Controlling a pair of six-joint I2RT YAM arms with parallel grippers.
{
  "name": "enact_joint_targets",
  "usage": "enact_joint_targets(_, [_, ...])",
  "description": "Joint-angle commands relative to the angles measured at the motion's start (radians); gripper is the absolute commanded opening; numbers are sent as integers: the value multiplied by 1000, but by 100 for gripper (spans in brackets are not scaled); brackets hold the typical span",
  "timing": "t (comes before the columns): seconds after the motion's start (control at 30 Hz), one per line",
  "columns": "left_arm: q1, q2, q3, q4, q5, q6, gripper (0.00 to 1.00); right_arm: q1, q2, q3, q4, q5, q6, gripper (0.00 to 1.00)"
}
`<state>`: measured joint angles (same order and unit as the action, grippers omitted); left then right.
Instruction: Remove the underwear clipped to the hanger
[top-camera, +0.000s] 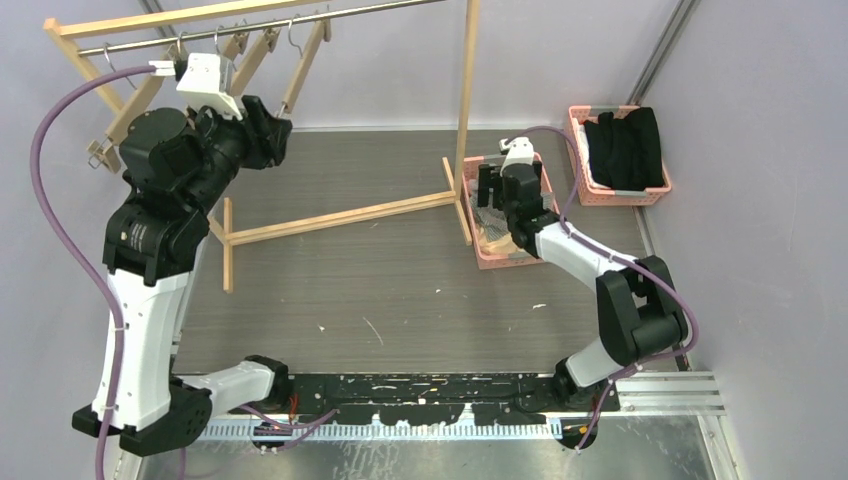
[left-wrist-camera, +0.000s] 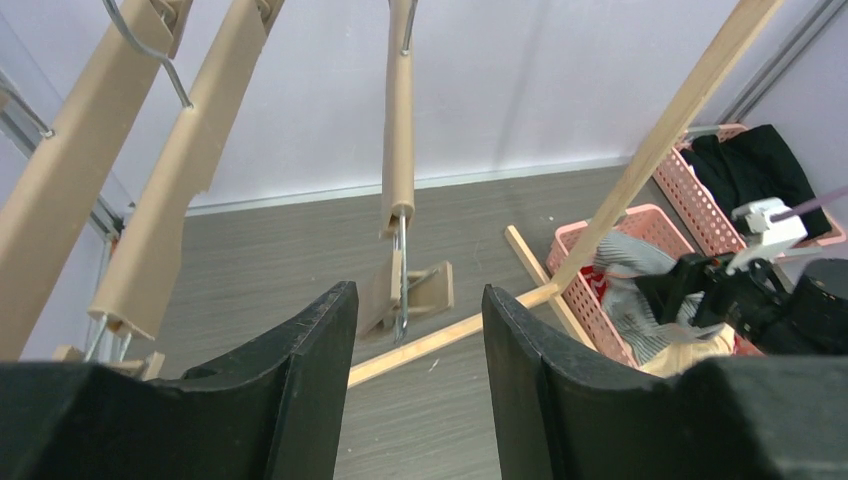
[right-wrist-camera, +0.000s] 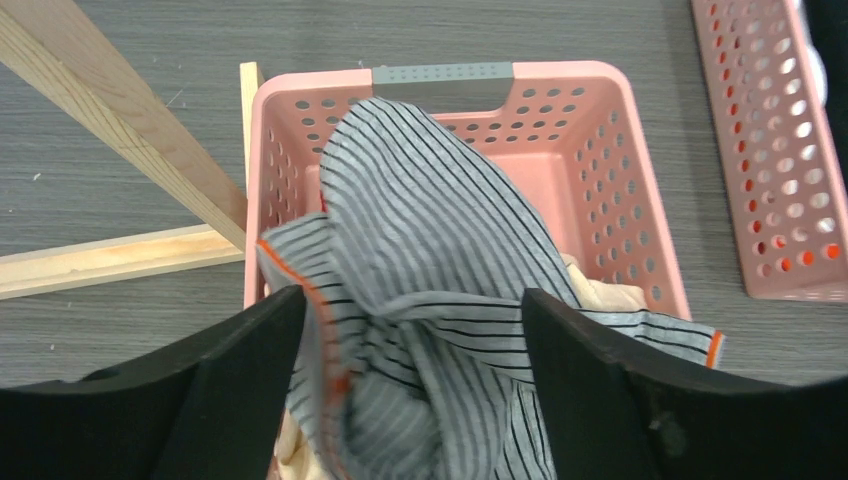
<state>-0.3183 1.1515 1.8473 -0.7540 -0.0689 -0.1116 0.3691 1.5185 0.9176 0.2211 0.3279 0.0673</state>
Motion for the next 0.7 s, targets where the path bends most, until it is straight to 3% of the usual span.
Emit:
enact_joint_targets(0.0, [5,-70,-59,18,58,-14,51,-5,-21,50,41,-20,3,92])
enact_joint_targets(0.2, [5,-215,-211,30,54,-17,56,-5,-165,20,17,-11,12,93])
enact_joint_targets(0.23, [5,-239,-231,20,32,-17,74,-4,-205,7,15,-9,16,93])
enact_joint_targets(0.27, [5,-259,-247,0,3,-19,99,-4,-241,-4,6,2,21,99])
enact_joint_targets(0.37, [5,-307,-283,-88,-51,-25,98,-5,-362,-27,-49,51,50,100])
enact_joint_targets(0.5, [5,-394,-381,-151,-20,-37,98,-3,-552,-80,-113,115,80,100])
enact_joint_targets(0.67, [5,-500,-512,-249,-164,-106,98,2,-746,-141,-216,216,130,100])
